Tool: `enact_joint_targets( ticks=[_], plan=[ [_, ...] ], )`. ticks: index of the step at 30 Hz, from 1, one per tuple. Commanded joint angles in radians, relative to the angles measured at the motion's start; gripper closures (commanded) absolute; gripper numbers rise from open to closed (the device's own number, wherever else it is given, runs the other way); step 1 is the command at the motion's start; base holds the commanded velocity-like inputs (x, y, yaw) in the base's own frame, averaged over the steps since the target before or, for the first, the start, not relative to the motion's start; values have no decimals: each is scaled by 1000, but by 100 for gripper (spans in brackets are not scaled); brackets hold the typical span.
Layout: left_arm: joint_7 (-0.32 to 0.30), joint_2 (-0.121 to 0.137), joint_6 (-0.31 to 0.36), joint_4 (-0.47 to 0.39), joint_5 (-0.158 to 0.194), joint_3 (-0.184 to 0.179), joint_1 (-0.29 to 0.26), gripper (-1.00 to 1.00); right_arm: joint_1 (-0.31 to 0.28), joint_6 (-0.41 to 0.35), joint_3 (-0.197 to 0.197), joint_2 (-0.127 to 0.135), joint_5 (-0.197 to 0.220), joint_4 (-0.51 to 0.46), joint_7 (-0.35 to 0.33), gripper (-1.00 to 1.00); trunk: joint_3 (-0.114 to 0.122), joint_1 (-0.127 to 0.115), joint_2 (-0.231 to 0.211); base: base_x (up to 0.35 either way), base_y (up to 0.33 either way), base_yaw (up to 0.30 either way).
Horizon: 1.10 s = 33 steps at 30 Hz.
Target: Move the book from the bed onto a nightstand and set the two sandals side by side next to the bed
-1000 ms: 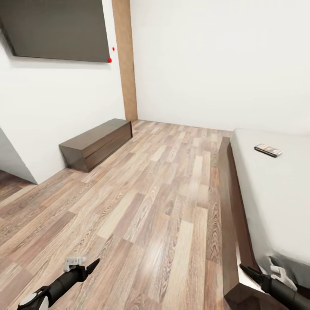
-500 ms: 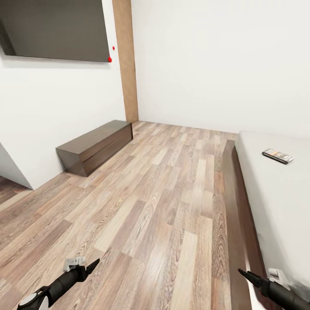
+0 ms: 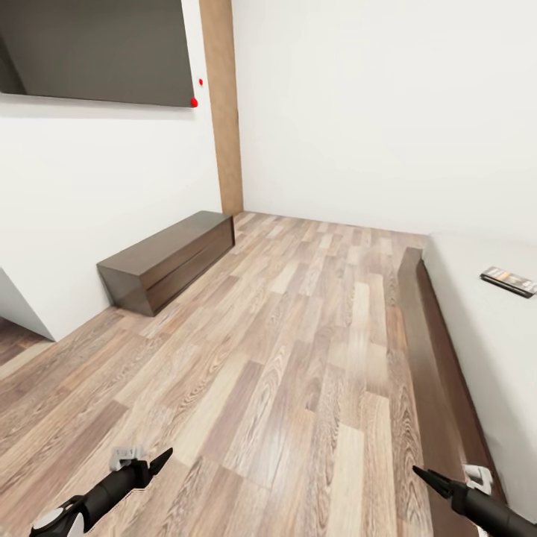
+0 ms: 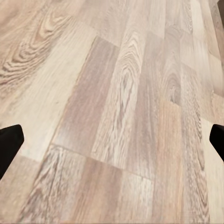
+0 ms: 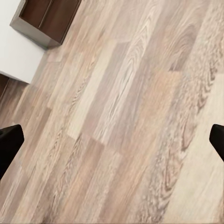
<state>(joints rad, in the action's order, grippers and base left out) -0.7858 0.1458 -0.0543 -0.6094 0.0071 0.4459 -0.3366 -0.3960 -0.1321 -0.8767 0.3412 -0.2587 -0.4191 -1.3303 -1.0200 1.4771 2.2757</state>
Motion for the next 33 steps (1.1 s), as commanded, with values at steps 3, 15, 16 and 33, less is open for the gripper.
enact_joint_targets(
  ticks=[3, 15, 16, 33],
  plan=[
    [-4, 0, -4, 3, 1, 2, -1, -100, -1, 2, -9, -2, -7, 2, -5, -100, -1, 0, 0, 221, 255, 0],
    [100, -29, -84, 101, -13, -10, -1, -100, -1, 221, -6, -173, -113, 208, 592, -100, -1, 0, 0, 220, 256, 0],
    [132, -40, -96, 114, -24, -17, -1, -100, -1, 222, -7, -179, -161, 219, 637, -100, -1, 0, 0, 221, 256, 0],
    [270, -94, -150, 146, -116, -59, -1, -100, -1, 227, -7, -191, -283, 240, 738, -100, -1, 0, 0, 280, 159, 0]
  ],
)
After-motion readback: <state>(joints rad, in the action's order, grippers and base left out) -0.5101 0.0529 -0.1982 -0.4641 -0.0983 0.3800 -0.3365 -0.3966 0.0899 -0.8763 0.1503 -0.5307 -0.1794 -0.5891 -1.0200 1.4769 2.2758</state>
